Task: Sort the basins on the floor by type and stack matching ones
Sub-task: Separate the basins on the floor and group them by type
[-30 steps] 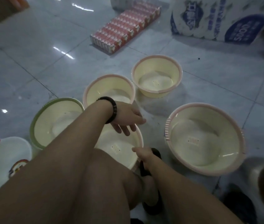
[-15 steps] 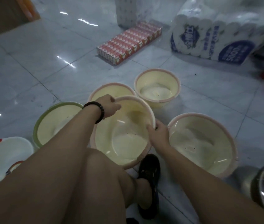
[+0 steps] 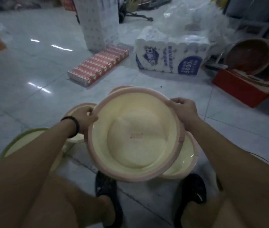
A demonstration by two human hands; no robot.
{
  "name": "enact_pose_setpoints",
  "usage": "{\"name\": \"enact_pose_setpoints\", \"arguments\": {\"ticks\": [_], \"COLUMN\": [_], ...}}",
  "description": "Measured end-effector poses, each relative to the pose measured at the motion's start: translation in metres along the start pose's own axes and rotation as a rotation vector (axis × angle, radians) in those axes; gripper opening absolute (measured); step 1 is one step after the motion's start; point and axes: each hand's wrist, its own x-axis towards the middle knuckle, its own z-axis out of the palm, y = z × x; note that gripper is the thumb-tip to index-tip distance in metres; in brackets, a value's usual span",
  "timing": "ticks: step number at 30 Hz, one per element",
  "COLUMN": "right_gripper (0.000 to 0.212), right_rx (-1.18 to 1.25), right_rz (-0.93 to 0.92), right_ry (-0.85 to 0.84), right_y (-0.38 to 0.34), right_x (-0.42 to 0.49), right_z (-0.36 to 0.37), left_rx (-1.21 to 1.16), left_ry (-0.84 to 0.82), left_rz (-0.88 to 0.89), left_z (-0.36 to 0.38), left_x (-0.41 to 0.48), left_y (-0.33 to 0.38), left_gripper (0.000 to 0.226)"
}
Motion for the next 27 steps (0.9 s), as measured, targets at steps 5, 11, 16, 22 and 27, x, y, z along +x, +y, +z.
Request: {"name": "enact_pose_setpoints", "arguments": {"ticks": [5, 11, 16, 22, 27], "right_gripper": [0.025, 0.024, 0.037, 0.031, 0.029], "right_rx": [0.069, -0.195, -0.460, -0.566, -0.669], "right_rz": [0.187, 0.237, 0.306, 0.423, 0.486], "right_ry": [0.263, 0.311, 0.324, 0.324, 0.284], "right_y": [0.075, 0.154, 0.187, 0.224, 0.241], "right_x": [0.017, 0.014, 0.027, 0.032, 0.032], "right_z": [-0.035, -0.067, -0.078, -0.075, -0.068], "left_rx": [0.082, 0.011, -0.256, -0.117, -0.042], "left_ry": [-0.004, -0.059, -0.159, -0.174, -0.168], "left_rz": [0.003, -0.002, -0.112, -0.179, -0.174], "left_z": [0.069, 0.155, 0.214, 0.264, 0.301], "left_x": [0.029, 0.062, 0.076, 0.090, 0.106], "left_y": [0.017, 0.041, 0.037, 0.009, -0.035], "left_gripper": [0.033, 0.023, 0.014, 0.036, 0.046]}}
